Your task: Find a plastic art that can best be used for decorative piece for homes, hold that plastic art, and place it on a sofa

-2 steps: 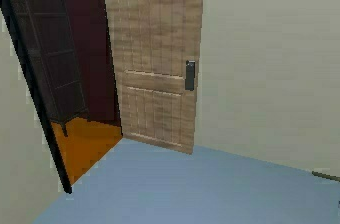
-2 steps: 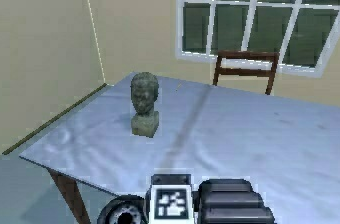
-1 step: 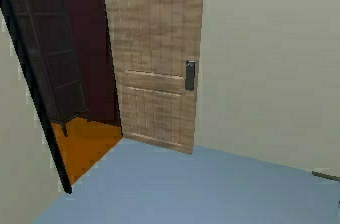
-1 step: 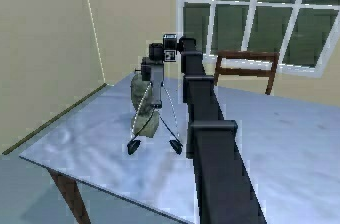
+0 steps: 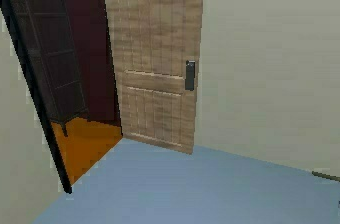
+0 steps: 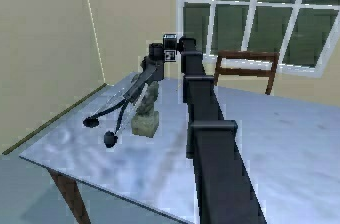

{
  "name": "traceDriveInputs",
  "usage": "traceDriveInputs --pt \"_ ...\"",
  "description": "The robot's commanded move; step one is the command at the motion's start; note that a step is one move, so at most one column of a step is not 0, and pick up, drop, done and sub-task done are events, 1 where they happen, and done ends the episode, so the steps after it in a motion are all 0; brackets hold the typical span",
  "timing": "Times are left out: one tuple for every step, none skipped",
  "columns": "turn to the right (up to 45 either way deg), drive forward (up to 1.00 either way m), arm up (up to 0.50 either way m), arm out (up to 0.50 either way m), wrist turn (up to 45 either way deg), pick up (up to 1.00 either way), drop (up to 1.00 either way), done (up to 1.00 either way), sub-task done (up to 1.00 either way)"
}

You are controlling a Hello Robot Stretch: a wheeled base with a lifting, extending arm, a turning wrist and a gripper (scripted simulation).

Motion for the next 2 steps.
traceDriveInputs --pt "0.0 0.00 0.00 0.00 45.0 0.00 0.00 0.00 0.00" --pt "0.0 0.00 0.00 0.00 45.0 0.00 0.00 0.00 0.00"
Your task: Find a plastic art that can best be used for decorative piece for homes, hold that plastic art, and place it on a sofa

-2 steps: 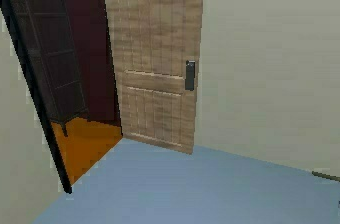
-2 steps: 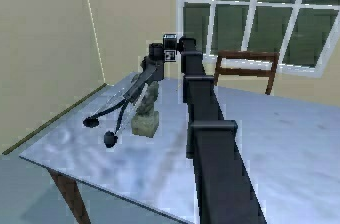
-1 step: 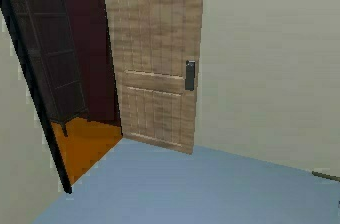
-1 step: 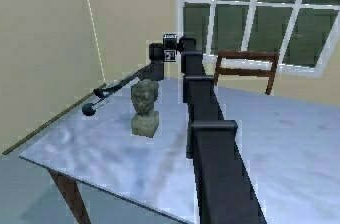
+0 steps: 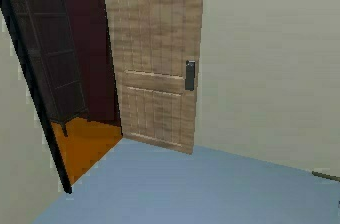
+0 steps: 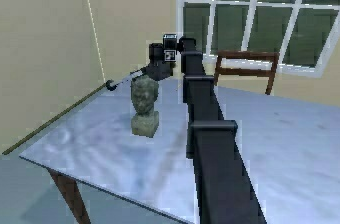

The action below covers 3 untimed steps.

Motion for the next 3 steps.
traceDriveInputs --pt "0.0 0.00 0.00 0.00 27.0 0.00 0.00 0.00 0.00" --pt "0.0 0.00 -0.30 0.00 0.0 0.00 0.00 0.00 0.00" --pt "0.0 0.00 0.00 0.00 0.0 1.00 0.00 0.00 0.00"
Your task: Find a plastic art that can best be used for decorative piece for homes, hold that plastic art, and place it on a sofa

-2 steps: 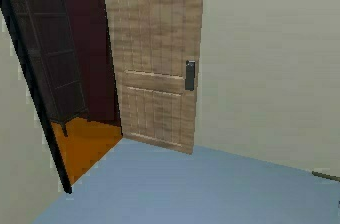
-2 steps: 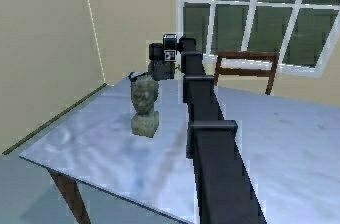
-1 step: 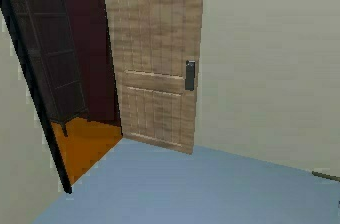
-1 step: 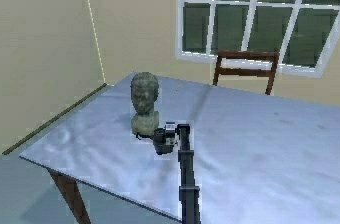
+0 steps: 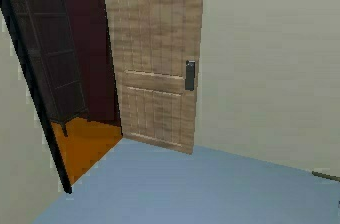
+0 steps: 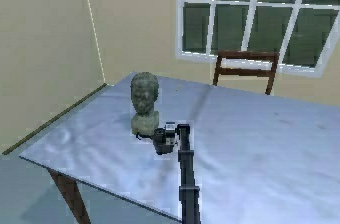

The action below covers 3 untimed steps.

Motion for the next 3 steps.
traceDriveInputs --pt "0.0 0.00 0.10 0.00 0.0 0.00 0.00 0.00 0.00" --pt "0.0 0.00 0.22 0.00 0.0 0.00 0.00 0.00 0.00" --pt "0.0 0.00 0.00 0.00 -45.0 0.00 0.00 0.00 0.00"
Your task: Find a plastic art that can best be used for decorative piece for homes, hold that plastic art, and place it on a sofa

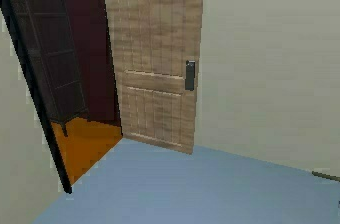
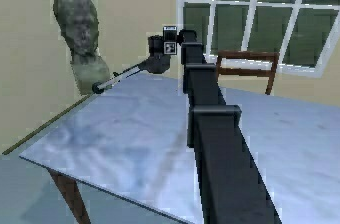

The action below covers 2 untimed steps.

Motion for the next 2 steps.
traceDriveInputs --pt "0.0 0.00 0.00 0.00 -45.0 0.00 0.00 0.00 0.00" --pt "0.0 0.00 0.00 0.00 -21.0 0.00 0.00 0.00 0.00"
